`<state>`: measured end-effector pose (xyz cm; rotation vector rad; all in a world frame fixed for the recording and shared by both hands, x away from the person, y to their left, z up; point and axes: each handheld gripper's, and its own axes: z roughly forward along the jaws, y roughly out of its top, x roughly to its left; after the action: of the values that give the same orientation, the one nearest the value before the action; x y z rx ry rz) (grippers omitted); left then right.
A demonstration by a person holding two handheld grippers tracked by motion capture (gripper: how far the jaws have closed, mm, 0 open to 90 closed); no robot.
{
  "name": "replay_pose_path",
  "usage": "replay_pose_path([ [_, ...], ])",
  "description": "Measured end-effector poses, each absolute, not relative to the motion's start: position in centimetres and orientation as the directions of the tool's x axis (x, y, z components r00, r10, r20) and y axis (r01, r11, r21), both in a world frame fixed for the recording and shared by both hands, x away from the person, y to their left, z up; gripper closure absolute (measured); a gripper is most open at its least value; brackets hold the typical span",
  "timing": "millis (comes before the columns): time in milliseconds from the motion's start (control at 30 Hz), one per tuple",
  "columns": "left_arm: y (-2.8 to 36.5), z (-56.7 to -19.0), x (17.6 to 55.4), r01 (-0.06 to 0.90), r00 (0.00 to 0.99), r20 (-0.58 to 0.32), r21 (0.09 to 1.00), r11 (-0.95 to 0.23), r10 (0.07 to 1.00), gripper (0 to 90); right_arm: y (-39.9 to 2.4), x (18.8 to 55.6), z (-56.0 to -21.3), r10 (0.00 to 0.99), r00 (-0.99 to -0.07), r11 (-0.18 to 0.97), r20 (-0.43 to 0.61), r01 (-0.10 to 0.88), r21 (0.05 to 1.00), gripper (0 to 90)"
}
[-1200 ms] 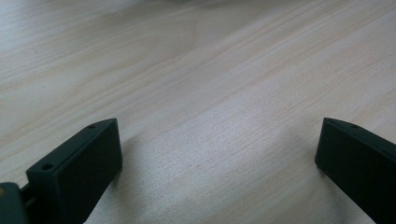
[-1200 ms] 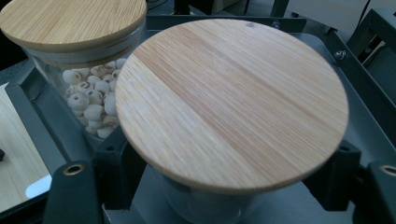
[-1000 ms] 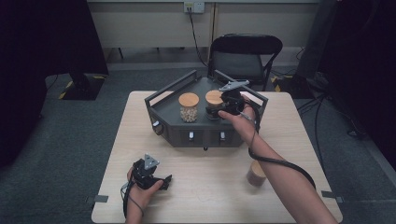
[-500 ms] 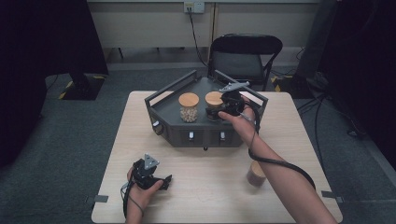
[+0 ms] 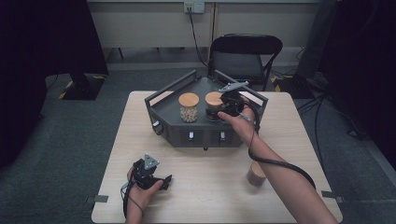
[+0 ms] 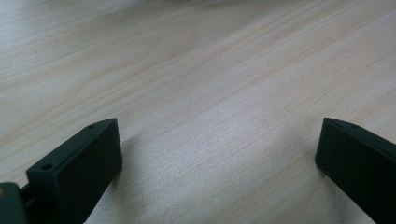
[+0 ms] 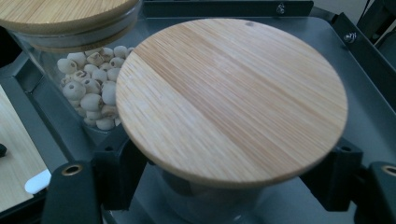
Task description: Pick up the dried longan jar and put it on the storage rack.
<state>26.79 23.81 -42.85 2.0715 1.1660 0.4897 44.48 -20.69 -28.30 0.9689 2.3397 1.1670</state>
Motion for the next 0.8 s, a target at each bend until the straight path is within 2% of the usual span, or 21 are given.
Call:
replay_pose_path([
  [200, 23.8, -42.8, 26.8, 0.588, 0.523, -0.012, 0.729, -0.350, 0.852, 0.0, -21.4, 44.6, -28.3, 0.717, -0.696, 0.404, 0.025, 0.444, 0.800, 10.4],
  [800, 23.8, -42.9, 26.8, 0.588, 0.523, -0.013, 0.729, -0.350, 0.852, 0.0, -24.1, 43.3, -28.2, 0.724, -0.686, 0.342, 0.076, 0.452, 0.824, 3.5],
])
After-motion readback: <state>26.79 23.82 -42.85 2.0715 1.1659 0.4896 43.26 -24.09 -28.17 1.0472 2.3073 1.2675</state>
